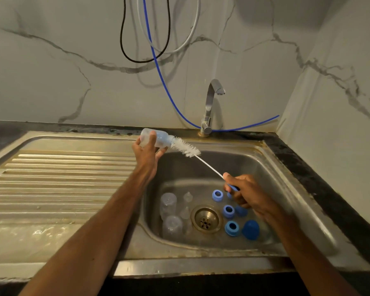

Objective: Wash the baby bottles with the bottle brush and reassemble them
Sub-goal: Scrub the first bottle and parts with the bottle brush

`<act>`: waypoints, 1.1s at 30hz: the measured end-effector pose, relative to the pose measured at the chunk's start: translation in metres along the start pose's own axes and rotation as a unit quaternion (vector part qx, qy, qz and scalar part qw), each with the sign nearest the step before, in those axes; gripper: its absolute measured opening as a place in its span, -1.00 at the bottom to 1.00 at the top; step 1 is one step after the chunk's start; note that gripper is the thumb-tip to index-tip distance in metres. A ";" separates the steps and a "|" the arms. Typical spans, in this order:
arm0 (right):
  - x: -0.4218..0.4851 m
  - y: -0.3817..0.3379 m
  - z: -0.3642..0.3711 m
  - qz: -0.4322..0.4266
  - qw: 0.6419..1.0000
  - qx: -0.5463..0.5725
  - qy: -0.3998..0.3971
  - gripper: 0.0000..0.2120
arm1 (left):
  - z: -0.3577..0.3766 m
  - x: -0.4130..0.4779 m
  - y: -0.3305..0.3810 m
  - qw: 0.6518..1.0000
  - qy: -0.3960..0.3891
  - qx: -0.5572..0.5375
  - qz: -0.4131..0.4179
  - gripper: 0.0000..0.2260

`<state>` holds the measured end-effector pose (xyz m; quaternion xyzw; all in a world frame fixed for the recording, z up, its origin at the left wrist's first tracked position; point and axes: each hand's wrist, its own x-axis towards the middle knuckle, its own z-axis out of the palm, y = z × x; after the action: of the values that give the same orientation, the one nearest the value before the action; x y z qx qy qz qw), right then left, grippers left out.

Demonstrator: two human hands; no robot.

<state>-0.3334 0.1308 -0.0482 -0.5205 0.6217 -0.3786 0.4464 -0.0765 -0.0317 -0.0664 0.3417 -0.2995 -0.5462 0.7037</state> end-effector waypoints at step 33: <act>-0.007 -0.003 -0.042 -0.132 0.967 -0.202 0.086 -0.59 | -0.009 0.015 -0.003 0.996 -0.071 0.043 -0.040 -0.53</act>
<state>-0.3718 0.1377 -0.0313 -0.6428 0.6470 -0.3444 0.2227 -0.0676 -0.0456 -0.0738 0.3436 -0.3577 -0.5836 0.6430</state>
